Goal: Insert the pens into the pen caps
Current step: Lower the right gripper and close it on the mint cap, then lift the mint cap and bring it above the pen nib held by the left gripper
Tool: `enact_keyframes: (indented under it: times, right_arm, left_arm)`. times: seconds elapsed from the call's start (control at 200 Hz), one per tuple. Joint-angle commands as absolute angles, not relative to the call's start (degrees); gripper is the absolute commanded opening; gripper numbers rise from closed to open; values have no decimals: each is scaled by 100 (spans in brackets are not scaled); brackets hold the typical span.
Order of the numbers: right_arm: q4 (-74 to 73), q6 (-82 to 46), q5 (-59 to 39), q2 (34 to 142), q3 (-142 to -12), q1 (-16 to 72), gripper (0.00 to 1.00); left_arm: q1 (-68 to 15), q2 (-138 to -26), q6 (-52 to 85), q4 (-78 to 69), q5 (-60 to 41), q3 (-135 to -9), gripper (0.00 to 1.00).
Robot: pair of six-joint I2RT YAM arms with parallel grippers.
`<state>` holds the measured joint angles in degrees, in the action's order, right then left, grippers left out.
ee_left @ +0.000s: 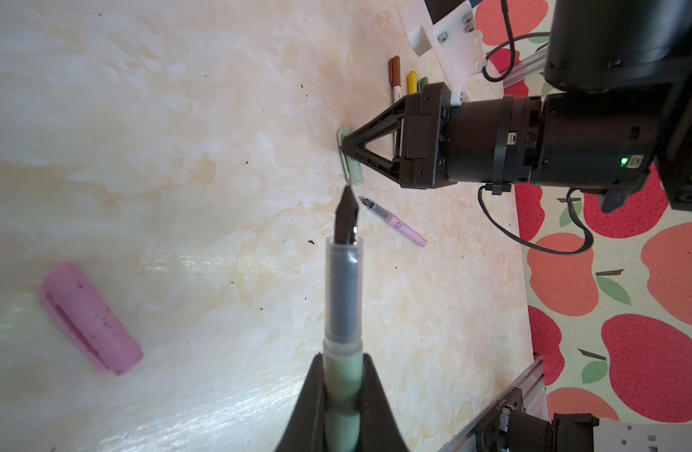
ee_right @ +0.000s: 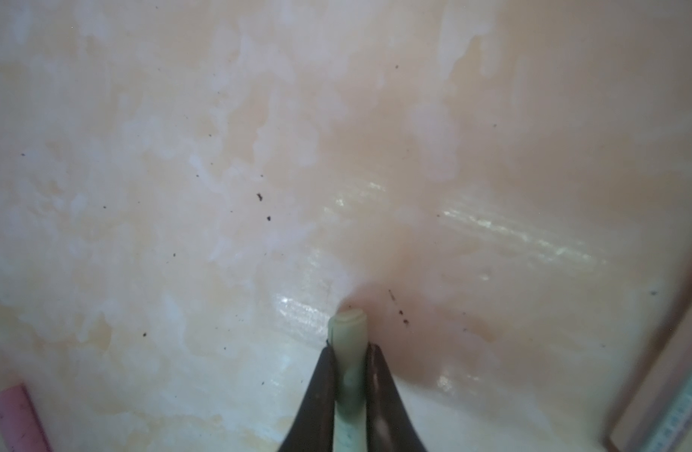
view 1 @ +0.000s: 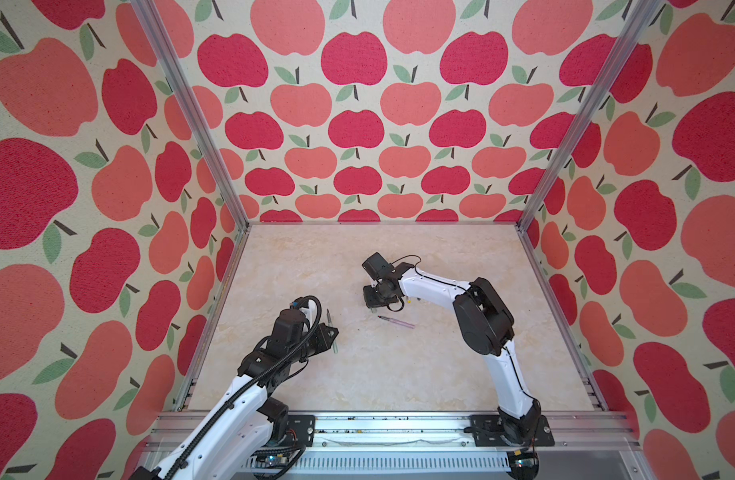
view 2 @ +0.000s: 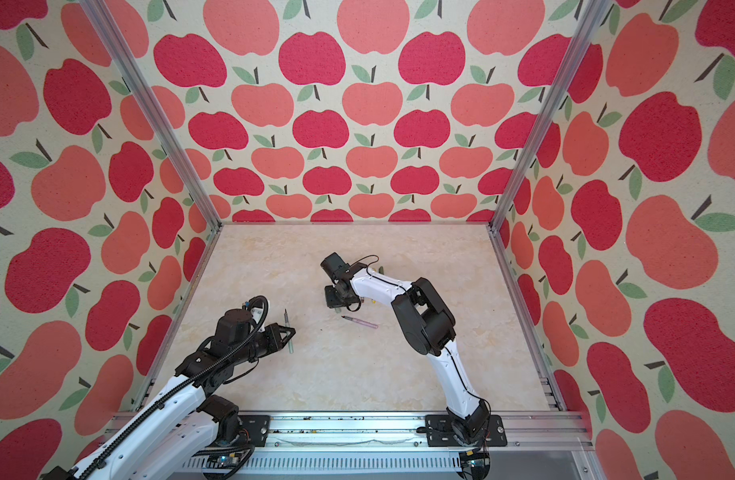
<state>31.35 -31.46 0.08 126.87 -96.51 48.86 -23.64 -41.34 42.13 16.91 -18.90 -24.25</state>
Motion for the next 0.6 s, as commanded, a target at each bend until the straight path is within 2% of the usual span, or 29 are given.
enact_keyframes:
  times: [0.0, 0.27, 0.59]
  right_arm:
    - [3428, -3059, 118, 12777, -9370, 4974, 5]
    - [3165, -3094, 191, 12257, -9112, 4966, 4]
    - [2629, -3396, -15, 11146, -8752, 4848, 5]
  left_arm:
    - [-2347, -4177, 4131, 1572, -1995, -2496, 0]
    - [-2418, -4501, 4068, 1313, -2373, -2543, 0]
    - [-3117, -5287, 3999, 487, -2441, -2705, 0]
